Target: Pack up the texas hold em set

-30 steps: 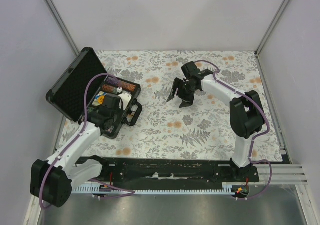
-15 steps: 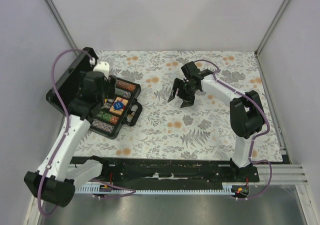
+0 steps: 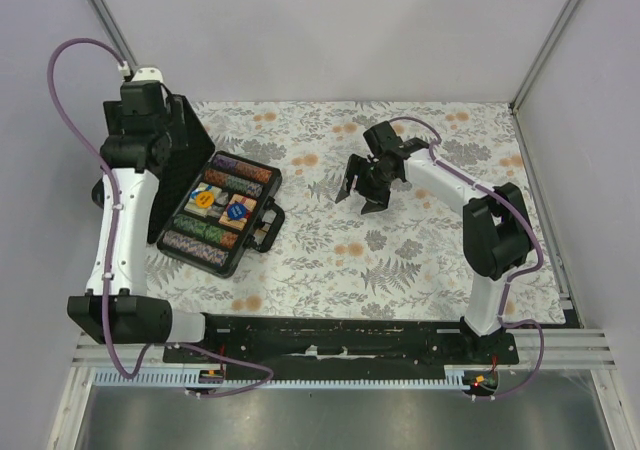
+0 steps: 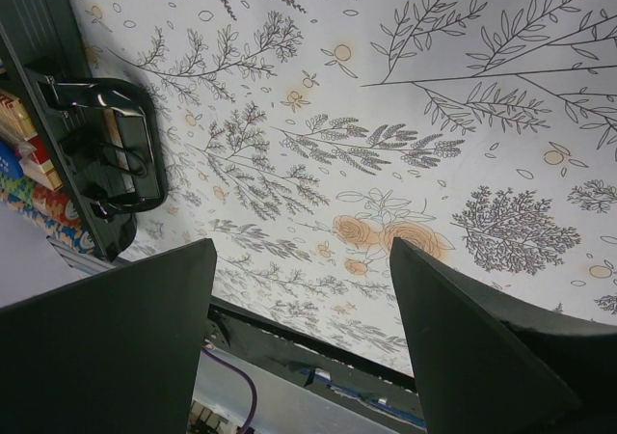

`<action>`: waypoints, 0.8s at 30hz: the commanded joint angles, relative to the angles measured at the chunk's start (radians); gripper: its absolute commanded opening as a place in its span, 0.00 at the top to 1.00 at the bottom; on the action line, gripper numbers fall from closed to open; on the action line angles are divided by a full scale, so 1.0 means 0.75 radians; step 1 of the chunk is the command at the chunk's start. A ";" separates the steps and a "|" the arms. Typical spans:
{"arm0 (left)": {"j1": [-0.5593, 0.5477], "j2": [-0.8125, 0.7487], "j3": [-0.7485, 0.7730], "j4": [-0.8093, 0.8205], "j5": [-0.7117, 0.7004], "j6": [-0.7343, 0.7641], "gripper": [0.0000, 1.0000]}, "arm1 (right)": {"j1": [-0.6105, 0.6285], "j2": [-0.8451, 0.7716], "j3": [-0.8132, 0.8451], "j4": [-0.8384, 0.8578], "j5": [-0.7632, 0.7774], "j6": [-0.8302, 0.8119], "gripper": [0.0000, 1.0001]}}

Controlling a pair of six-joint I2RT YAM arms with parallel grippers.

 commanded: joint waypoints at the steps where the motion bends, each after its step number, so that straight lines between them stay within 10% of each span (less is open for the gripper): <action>1: 0.135 0.035 0.093 -0.068 -0.001 -0.065 0.02 | -0.005 -0.073 0.002 -0.001 -0.005 -0.026 0.19; 15: 0.317 0.154 0.007 -0.117 0.214 -0.141 0.03 | -0.005 -0.054 0.036 -0.011 -0.012 -0.030 0.19; 24: 0.319 0.068 -0.116 -0.062 0.334 -0.168 0.25 | -0.005 -0.048 0.047 -0.015 -0.003 -0.030 0.20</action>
